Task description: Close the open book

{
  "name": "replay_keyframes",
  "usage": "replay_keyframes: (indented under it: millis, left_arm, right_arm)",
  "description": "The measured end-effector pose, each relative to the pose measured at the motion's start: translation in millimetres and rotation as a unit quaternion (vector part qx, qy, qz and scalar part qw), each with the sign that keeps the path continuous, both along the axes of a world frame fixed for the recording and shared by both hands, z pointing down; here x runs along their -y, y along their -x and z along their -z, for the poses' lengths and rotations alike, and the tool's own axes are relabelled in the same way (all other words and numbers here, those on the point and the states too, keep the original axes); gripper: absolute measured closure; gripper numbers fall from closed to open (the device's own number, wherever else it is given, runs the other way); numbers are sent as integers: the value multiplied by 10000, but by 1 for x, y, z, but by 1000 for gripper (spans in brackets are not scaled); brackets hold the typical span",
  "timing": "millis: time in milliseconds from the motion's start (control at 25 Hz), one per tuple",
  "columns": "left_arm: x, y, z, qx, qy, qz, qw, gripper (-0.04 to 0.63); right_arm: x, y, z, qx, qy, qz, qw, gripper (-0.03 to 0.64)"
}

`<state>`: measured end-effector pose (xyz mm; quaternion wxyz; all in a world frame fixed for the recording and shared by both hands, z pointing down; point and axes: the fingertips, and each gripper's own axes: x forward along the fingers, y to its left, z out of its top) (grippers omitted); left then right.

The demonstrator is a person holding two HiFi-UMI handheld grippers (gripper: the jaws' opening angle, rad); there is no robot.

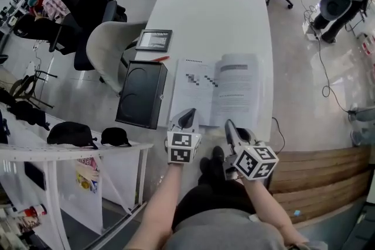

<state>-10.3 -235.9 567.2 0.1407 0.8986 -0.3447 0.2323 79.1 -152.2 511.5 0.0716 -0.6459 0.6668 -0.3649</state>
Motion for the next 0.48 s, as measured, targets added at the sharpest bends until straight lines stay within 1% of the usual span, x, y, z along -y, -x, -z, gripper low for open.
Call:
replay_keyframes:
  millis: [320, 480]
  left_arm:
    - [-3, 26, -2, -44, 129, 384, 9992, 589]
    - [-1, 35, -1, -77, 158, 560, 9983, 589]
  right_arm:
    - [8, 13, 4, -497, 34, 415, 9979, 581]
    - [14, 22, 3, -482, 54, 615, 9969, 584]
